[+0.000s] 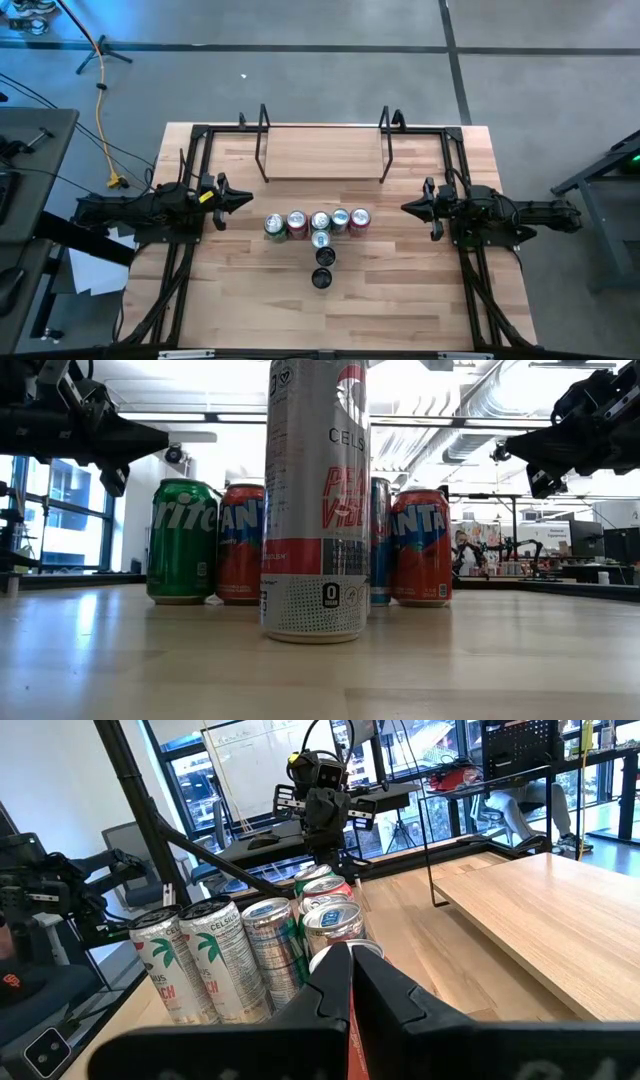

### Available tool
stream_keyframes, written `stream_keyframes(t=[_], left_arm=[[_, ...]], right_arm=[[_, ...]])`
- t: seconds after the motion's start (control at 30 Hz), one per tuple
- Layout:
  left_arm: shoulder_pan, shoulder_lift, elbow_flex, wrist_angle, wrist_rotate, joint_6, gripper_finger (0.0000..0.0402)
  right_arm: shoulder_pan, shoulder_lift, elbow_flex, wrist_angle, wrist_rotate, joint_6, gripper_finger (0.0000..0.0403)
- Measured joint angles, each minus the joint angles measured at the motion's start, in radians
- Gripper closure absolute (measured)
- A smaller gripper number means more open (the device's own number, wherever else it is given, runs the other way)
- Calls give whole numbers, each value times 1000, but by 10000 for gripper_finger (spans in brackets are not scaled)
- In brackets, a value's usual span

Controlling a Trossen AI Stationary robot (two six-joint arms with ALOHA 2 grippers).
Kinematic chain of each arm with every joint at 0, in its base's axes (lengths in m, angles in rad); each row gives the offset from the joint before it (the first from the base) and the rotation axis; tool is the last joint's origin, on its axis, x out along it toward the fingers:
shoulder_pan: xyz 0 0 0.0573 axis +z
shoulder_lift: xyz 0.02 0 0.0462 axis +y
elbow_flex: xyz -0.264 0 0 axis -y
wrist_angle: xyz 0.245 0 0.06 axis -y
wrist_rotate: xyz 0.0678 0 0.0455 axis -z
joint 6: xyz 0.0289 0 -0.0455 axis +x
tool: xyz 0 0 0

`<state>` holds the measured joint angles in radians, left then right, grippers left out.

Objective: Place canned beverage on shelf

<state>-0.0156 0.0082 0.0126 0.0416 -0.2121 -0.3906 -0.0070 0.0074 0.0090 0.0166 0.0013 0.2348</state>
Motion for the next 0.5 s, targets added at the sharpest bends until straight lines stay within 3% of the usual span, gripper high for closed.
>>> stream_keyframes(t=[0.5], left_arm=[[0, 0, 0, 30, 0, -44, 398]], right_arm=[[0, 0, 0, 0, 0, 0, 402]])
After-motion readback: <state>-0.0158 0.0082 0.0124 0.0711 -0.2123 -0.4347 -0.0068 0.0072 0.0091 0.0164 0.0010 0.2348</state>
